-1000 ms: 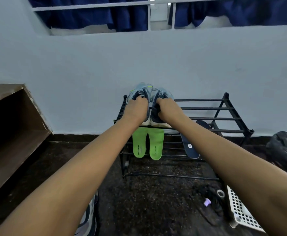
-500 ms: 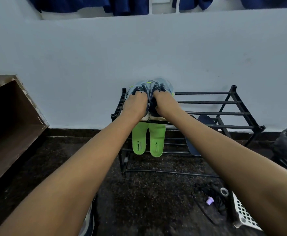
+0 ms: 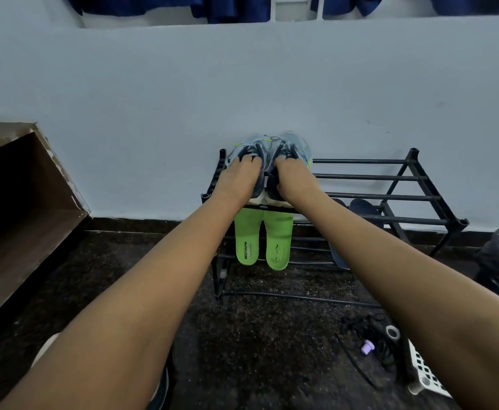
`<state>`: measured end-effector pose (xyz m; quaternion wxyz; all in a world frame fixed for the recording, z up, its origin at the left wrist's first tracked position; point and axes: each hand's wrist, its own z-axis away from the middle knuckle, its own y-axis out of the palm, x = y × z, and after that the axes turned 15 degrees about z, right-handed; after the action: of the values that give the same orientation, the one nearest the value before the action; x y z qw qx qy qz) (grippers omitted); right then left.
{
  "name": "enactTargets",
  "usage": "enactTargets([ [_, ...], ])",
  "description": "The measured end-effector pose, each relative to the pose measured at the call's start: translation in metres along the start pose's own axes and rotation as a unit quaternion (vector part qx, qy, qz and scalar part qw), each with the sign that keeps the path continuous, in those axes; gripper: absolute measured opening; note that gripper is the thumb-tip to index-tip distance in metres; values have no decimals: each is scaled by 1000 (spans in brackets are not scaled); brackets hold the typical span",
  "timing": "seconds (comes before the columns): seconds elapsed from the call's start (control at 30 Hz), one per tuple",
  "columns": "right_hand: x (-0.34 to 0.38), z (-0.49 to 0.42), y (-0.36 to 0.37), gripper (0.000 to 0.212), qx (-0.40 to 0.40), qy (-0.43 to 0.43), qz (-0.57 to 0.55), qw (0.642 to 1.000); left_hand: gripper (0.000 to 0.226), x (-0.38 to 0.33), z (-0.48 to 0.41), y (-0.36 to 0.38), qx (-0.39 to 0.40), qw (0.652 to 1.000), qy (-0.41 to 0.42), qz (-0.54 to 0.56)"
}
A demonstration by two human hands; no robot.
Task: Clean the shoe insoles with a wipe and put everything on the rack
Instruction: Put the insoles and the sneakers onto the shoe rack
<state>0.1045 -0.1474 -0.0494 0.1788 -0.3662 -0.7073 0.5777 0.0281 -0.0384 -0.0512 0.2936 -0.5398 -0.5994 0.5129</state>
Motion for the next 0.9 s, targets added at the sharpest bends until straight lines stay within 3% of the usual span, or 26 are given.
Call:
enactTargets([
  [0.13, 16, 10, -9, 29, -69, 34, 59, 995, 38, 4, 17, -10, -33, 999, 9, -11],
  [0.23, 41, 19, -18, 28, -151, -8, 30, 988, 32, 17, 35, -24, -85, 995, 38, -38],
  [0.33, 74, 32, -20, 24, -196, -64, -21, 978, 33, 38, 63, -41, -52, 998, -6, -35],
  [0.6, 183, 82, 7, 31, -73, -196, -112, 972, 37, 122, 173, -41, 23, 987, -156, -25],
  [0.8, 272, 141, 62, 31, 50, -270, -130, 953, 36, 179, 274, 1, 92, 966, -241, -23],
  [0.9, 308, 170, 90, 42, 123, -294, -136, 938, 35, 199, 326, 28, 125, 947, -297, -12],
])
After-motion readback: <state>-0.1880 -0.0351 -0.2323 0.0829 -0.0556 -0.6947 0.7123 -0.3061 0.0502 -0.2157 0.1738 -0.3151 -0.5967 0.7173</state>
